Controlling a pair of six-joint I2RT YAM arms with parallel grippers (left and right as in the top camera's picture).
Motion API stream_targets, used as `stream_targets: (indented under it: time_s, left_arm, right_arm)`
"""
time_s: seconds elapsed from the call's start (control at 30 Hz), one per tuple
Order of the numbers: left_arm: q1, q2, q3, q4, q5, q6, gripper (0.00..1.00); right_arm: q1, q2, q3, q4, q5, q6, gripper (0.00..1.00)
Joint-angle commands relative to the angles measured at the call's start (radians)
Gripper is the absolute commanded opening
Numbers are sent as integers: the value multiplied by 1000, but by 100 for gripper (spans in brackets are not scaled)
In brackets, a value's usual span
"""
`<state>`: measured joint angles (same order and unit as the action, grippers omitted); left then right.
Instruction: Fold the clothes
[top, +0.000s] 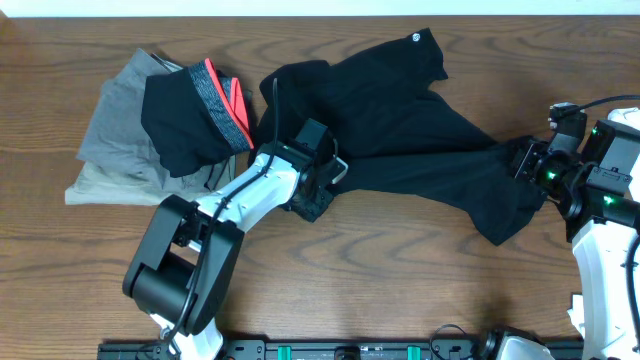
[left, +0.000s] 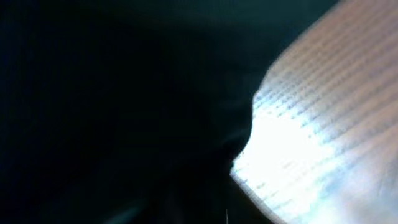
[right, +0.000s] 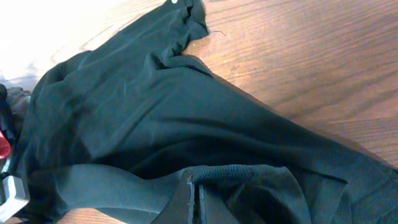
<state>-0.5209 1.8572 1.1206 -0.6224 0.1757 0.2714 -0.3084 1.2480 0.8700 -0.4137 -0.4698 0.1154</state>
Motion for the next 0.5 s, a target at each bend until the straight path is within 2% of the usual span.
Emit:
stream_targets:
  time_s: [0.0,0.1,0.3,0.47]
  left_arm:
    - [0,10,0,-9,-21,27,6]
    - [1,-14,40,-104,-60,-2,6]
    - [1,-177,246,-367,-269,-129,6]
    - [1,-369,463,-430,-402,-199,6]
  right_arm:
    - [8,2,2,7,10,3,1]
    - [8,0,2,16,10,3,1]
    - [5,-17,31,-16,11,36,1]
    - [1,-47,143,-153,80,106,1]
